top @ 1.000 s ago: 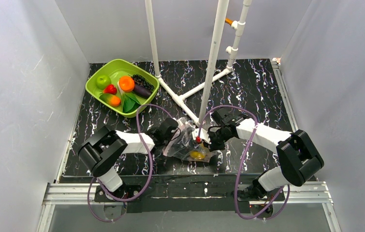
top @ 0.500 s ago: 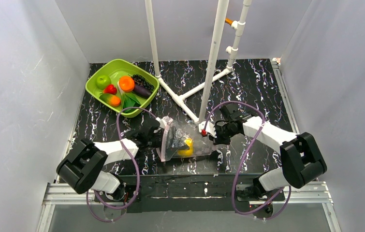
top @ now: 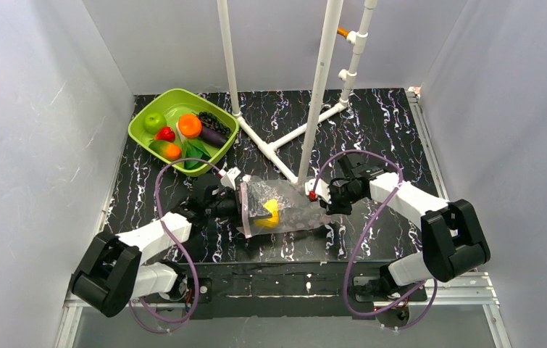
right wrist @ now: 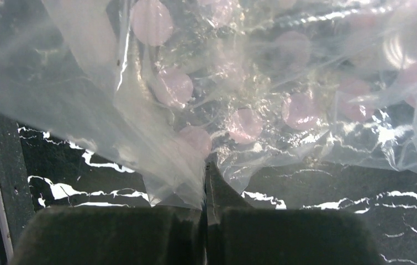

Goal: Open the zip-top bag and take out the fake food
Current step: Pick up the fake fruit from the zipper food storage bag, then place the fake fruit in the bin.

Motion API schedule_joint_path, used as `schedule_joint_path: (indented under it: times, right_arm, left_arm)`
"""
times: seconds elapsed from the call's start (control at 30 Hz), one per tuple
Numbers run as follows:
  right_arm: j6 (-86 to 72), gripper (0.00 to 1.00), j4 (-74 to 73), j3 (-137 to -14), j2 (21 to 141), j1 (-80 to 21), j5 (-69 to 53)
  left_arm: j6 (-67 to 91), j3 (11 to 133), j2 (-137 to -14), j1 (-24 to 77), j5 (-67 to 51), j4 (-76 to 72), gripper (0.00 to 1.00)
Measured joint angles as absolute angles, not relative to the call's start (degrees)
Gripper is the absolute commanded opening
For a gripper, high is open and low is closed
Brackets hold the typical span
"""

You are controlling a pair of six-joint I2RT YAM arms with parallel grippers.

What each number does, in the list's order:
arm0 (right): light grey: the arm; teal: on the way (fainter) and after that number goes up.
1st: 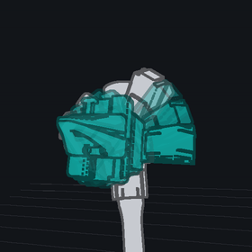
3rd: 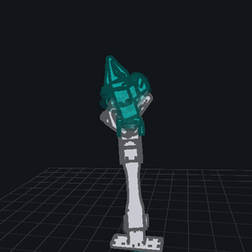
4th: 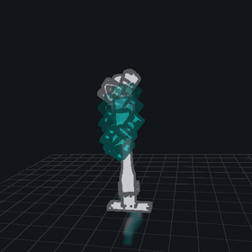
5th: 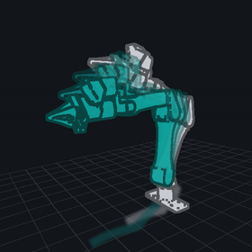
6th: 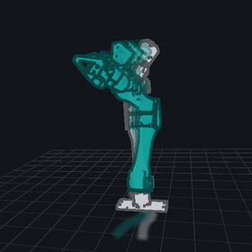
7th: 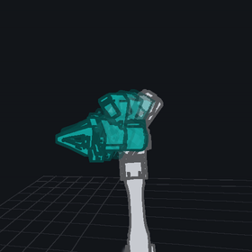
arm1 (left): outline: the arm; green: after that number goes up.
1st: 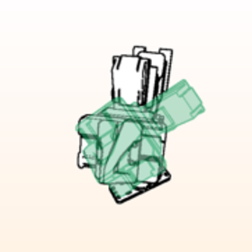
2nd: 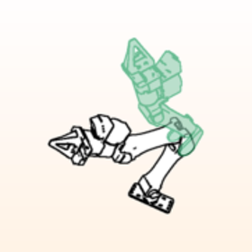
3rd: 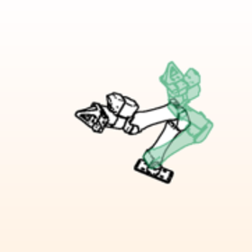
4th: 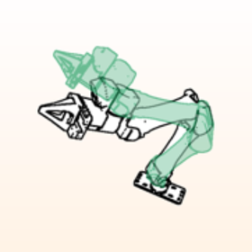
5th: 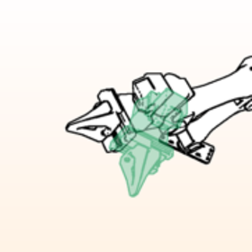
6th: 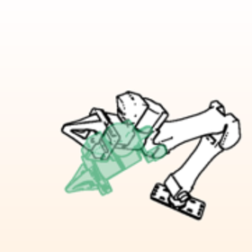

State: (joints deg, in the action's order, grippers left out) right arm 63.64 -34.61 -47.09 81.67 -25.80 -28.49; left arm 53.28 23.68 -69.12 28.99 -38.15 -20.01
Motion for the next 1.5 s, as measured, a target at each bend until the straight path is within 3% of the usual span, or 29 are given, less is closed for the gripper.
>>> schedule_joint_path:
  times: [0.67,1.13,1.27,1.5]
  right_arm:
    - [72.8,0.01,-44.6,-47.0,77.1,-12.6,-29.5]
    - [72.9,0.01,-46.7,-47.0,71.2,1.6,-27.2]
    - [71.1,0.01,-46.8,-47.0,71.2,5.0,-26.2]
    - [66.7,0.01,-45.1,-47.0,70.0,10.5,-23.6]
  left_arm:
    - [39.3,28.7,-59.9,23.5,-45.8,4.3,0.02]
    - [29.7,40.6,-52.5,17.5,-32.0,24.3,0.01]
    - [27.4,47.1,-57.1,9.8,-24.1,25.6,0.0]
    - [27.4,59.9,-75.8,-2.2,-12.6,20.1,0.0]
